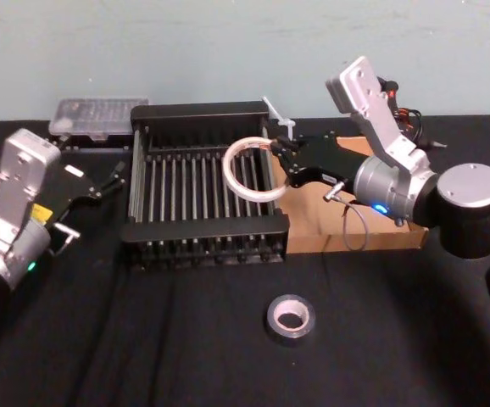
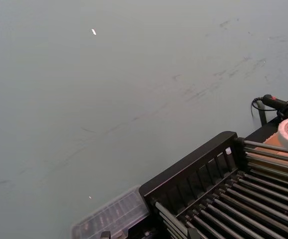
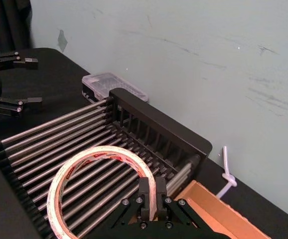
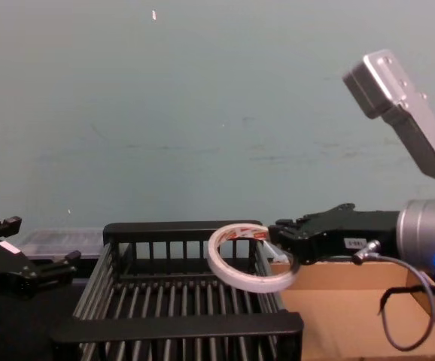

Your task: Pick up the white tape and place it into the black box , Pick up the silver tape and place it into the brown box.

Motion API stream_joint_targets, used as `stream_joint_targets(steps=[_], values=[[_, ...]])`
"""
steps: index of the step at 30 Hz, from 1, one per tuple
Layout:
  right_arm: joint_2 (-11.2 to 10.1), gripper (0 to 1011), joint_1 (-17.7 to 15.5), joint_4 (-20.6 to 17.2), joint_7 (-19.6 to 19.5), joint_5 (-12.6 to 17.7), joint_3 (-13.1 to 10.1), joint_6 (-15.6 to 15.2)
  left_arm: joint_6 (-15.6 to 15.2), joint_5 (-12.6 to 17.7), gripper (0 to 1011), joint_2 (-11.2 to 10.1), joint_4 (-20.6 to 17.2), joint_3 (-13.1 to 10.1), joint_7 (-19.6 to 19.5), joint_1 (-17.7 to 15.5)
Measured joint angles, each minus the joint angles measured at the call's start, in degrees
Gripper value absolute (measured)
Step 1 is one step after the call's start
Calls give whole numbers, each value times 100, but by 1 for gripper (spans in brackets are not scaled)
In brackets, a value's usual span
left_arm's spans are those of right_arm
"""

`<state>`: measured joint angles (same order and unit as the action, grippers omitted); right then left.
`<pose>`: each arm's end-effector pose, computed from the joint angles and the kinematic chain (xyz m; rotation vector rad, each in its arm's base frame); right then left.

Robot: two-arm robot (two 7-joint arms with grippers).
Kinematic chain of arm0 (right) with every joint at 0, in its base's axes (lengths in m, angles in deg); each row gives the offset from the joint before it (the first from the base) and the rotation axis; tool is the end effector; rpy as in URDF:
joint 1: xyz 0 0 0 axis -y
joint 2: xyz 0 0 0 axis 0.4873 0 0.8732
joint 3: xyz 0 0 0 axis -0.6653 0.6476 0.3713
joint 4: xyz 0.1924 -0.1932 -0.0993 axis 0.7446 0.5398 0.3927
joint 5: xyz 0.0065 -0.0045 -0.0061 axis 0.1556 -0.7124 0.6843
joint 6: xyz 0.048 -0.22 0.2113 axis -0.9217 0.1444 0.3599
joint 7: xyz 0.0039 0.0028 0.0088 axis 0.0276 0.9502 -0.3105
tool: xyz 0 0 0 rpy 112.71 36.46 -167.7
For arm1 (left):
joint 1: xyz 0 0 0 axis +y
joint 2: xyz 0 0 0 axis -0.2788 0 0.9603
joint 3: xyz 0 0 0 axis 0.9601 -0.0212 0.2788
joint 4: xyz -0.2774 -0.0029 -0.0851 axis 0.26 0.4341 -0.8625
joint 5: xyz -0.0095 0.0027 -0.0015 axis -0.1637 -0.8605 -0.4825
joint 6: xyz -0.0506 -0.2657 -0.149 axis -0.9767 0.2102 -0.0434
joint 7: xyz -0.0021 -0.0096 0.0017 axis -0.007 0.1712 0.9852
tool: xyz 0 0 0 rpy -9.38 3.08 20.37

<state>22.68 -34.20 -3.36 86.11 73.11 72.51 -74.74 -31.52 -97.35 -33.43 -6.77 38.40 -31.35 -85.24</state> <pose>0.4328 0.0232 -0.2407 -0.3249 -0.0604 -0.8030 0.3581 0.0826 -0.3022 0.3044 -0.2852 1.2479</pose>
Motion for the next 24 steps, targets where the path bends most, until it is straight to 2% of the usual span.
stream_joint_targets(steps=[11, 24], values=[[203, 80, 216, 349, 18, -78, 92, 107, 0, 0, 1002, 0, 0, 0, 0, 0], [211, 80, 222, 364, 18, -82, 90, 124, 0, 0, 1001, 0, 0, 0, 0, 0]])
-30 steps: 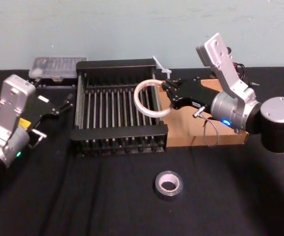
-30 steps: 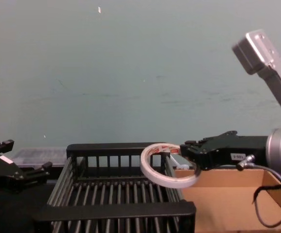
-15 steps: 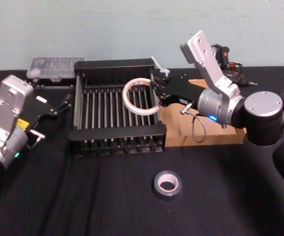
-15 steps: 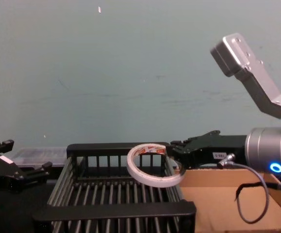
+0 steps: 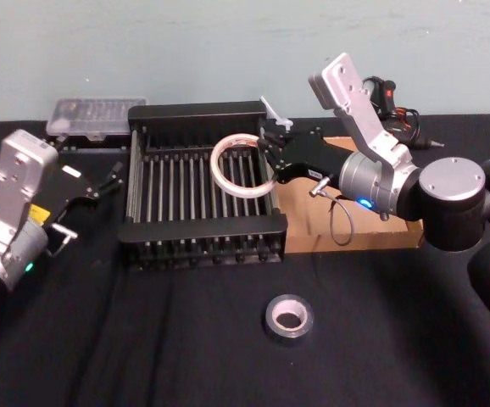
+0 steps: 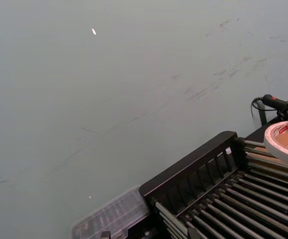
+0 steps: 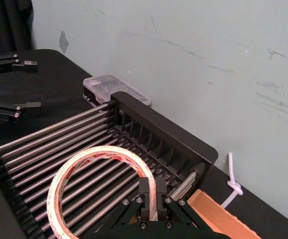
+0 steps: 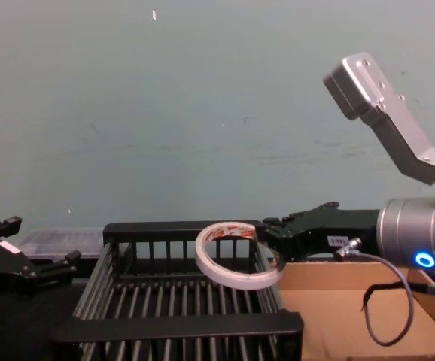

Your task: Pick up the white tape and place it into the black box , Pick up the silver tape and place it into the brown box.

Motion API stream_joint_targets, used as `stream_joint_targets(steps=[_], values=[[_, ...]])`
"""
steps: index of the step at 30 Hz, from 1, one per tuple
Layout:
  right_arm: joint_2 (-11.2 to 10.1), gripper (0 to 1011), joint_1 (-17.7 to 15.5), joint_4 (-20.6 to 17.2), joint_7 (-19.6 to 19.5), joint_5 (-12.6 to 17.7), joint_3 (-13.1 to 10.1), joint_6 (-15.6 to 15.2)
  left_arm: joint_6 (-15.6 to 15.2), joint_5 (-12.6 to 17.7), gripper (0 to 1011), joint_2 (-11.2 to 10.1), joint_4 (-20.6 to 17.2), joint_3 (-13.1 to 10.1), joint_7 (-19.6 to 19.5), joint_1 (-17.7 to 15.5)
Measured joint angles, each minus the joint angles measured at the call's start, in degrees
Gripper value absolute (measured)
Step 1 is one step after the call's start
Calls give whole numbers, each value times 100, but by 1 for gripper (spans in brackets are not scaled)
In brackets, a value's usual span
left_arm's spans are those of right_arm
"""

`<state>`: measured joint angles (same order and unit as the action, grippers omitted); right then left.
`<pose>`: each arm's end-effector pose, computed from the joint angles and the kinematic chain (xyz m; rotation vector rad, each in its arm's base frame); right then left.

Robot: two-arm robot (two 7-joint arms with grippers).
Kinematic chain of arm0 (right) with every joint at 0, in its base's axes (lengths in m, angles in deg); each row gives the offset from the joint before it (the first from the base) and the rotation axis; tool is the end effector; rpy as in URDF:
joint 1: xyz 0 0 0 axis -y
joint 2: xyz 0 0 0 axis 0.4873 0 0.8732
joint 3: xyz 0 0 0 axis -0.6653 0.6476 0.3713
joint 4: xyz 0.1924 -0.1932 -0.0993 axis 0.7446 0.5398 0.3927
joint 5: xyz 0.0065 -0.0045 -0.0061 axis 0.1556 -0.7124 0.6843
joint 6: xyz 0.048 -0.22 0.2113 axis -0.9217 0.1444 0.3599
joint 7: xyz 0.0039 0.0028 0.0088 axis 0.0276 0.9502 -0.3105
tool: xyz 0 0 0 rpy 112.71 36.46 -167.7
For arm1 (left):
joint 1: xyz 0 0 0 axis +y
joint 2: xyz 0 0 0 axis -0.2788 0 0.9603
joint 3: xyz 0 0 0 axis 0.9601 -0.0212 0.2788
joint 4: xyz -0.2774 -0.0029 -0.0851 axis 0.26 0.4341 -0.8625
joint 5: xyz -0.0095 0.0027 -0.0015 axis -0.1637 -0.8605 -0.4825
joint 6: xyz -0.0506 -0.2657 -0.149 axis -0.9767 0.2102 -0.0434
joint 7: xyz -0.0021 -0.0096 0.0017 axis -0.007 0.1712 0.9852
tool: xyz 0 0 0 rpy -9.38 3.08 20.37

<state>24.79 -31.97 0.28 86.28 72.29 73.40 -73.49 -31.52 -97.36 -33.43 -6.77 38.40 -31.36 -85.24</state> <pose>0.4434 0.0343 -0.2428 -0.3219 -0.0661 -0.7935 0.3581 0.0826 -0.3022 0.3043 -0.2850 1.2478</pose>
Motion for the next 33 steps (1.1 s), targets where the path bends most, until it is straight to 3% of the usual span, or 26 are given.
stream_joint_targets(steps=[5, 10, 16, 17, 33], values=[[-2, 87, -3, -9, -1, 0, -2, -7, 0, 0, 1001, 0, 0, 0, 0, 0], [-4, 200, -5, -13, -2, 1, -3, -12, 0, 0, 1001, 0, 0, 0, 0, 0], [-7, 392, -8, -18, -2, 2, -3, -16, 0, 0, 1001, 0, 0, 0, 0, 0], [-8, 462, -8, -19, -2, 3, -3, -17, 0, 1, 1001, 0, 0, 0, 0, 0], [-10, 937, -9, -23, -2, 8, -2, -23, 0, 0, 1001, 0, 0, 0, 0, 0]])
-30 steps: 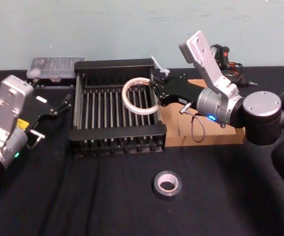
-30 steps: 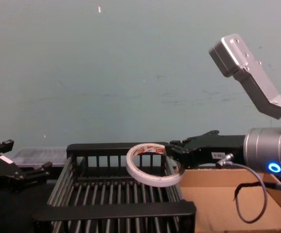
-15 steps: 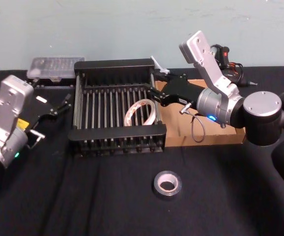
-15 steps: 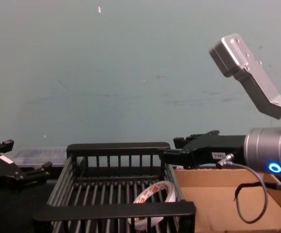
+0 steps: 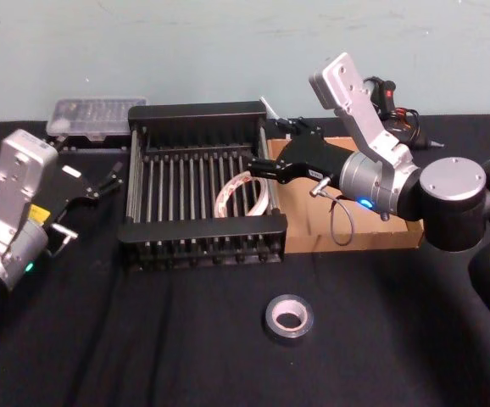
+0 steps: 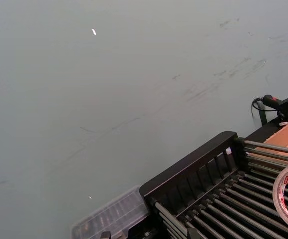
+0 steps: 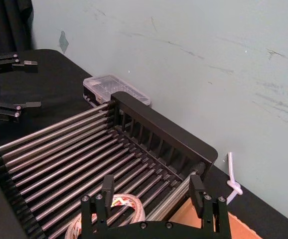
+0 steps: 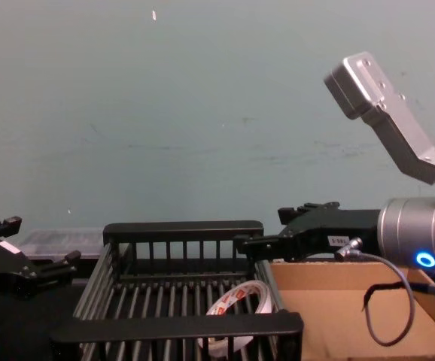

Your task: Pick up the white tape and place it into the black box , Pick up the silver tape and place it into the brown box.

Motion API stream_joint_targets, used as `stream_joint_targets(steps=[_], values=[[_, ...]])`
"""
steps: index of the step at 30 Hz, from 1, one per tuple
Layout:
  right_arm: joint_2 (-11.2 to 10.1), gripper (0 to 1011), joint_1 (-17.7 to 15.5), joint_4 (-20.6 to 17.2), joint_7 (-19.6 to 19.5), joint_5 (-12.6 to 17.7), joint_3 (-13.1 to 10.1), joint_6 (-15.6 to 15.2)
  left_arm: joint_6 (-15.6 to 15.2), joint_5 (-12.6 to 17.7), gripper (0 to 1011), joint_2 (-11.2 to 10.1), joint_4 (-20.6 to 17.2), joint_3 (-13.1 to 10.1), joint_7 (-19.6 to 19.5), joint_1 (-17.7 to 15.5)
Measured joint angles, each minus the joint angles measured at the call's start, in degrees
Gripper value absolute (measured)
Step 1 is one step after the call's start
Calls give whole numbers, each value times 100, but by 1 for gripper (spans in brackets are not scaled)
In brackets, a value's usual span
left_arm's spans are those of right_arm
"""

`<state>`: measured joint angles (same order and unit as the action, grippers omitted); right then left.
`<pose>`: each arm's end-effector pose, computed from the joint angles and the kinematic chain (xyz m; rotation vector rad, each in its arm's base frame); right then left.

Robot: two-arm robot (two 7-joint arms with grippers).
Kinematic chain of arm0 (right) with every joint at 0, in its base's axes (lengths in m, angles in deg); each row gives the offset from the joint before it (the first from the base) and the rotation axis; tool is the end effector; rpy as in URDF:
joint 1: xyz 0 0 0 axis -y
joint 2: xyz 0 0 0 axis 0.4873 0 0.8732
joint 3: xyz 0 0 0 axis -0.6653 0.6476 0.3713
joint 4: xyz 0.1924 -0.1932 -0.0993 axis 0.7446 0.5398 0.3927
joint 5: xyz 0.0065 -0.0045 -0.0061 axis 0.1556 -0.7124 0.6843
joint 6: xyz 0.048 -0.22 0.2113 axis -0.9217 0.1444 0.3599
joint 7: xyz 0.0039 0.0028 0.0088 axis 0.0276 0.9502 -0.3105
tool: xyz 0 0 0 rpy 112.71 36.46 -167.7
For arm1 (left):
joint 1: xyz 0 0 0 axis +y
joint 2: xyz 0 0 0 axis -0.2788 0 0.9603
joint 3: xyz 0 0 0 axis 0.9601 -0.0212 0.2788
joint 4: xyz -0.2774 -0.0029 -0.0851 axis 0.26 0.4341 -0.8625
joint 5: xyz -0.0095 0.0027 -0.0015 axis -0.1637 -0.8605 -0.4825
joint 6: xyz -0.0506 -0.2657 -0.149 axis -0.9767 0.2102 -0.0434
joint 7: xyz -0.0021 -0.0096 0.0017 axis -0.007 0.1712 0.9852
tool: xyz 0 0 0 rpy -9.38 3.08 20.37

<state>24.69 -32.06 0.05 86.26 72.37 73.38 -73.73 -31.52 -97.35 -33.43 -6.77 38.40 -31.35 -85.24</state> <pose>0.4429 0.0340 -0.2424 -0.3231 -0.0640 -0.7939 0.3581 0.0826 -0.3022 0.3044 -0.2852 1.2479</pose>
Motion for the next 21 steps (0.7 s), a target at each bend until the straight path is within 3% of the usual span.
stream_joint_targets(steps=[4, 12, 21], values=[[0, 1002, 0, 0, 0, 1, 0, 0, 0, 0, 1001, 0, 0, 0, 0, 0], [-82, 1003, -93, -199, -23, -2, -66, 7, 0, 0, 1001, 0, 0, 0, 0, 0], [-349, 1002, -451, -811, -91, 76, -264, -56, 0, 0, 1001, 0, 0, 0, 0, 0]])
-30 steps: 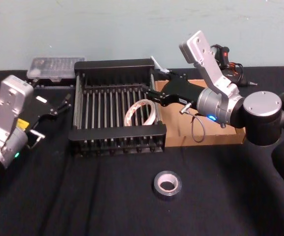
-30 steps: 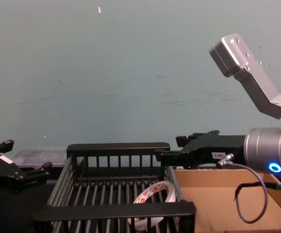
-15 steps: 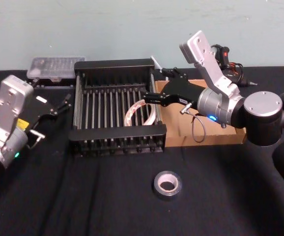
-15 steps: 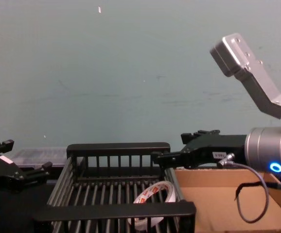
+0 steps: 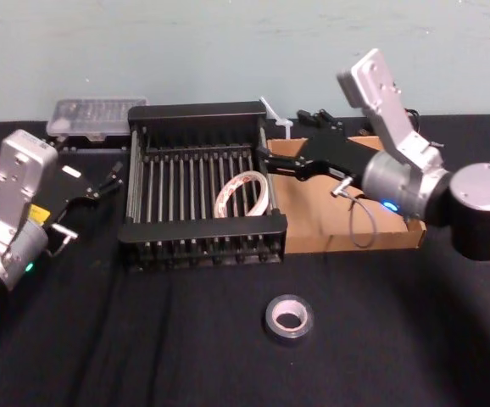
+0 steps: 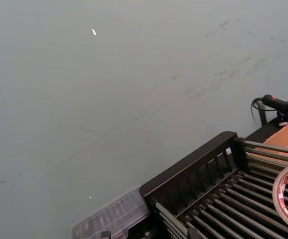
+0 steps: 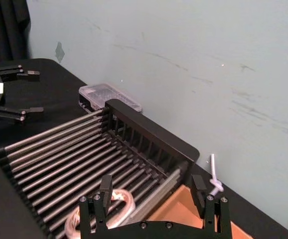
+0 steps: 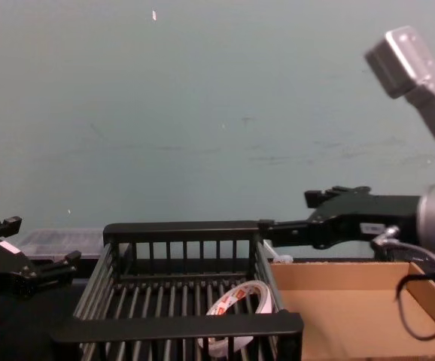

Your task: Pick up the white tape and place it into the black box , Pick up the silver tape and place it into the brown box.

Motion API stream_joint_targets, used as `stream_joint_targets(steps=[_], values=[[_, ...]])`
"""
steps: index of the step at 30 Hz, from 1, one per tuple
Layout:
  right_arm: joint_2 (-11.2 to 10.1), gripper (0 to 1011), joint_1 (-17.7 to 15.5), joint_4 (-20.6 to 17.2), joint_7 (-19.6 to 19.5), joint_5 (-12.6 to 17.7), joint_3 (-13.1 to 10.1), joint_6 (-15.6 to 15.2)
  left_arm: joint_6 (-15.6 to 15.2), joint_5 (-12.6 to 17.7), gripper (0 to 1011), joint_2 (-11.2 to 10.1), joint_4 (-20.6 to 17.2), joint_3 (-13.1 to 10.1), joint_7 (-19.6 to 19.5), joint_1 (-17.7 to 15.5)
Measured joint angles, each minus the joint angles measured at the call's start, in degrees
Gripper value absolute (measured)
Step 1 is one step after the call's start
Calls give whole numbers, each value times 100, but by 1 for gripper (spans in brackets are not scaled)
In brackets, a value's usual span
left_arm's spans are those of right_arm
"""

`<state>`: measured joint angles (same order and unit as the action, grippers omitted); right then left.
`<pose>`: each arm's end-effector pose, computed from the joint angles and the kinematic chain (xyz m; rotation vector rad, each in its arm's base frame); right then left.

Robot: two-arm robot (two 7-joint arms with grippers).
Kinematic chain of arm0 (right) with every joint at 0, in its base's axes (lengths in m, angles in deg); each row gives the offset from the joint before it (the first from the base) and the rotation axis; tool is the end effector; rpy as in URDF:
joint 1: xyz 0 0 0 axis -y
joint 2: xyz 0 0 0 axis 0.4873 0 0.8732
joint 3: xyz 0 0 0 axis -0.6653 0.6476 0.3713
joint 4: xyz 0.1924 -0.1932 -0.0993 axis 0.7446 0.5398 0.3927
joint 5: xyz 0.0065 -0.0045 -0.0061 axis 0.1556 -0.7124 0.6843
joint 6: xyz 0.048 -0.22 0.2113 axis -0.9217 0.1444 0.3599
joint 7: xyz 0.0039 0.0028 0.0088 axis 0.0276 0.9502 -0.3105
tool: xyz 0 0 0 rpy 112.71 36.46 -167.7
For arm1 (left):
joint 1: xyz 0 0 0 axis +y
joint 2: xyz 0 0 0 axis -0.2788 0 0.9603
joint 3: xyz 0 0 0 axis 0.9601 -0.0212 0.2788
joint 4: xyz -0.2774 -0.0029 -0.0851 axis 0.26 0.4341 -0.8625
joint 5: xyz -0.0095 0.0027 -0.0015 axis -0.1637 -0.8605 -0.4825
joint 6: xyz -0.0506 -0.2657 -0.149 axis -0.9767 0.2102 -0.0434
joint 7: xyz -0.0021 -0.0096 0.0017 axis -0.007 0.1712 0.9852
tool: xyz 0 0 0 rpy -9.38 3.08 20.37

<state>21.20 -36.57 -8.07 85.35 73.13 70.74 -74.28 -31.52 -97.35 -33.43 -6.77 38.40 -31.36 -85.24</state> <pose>0.4214 0.0155 -0.2310 -0.2916 -0.0987 -0.8222 0.3581 0.0826 -0.3022 0.3044 -0.2851 1.2478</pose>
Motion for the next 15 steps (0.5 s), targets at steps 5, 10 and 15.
stream_joint_targets(steps=[5, 10, 15], values=[[-279, 1002, -322, -440, -1, 71, -147, -57, 0, 0, 1001, 0, 0, 0, 0, 0], [-637, 1002, -724, -967, 18, 170, -318, -142, 0, 0, 1001, 0, 0, 0, 0, 0], [-989, 1002, -1160, -1454, 54, 287, -480, -275, 0, 0, 1001, 0, 0, 0, 0, 0]])
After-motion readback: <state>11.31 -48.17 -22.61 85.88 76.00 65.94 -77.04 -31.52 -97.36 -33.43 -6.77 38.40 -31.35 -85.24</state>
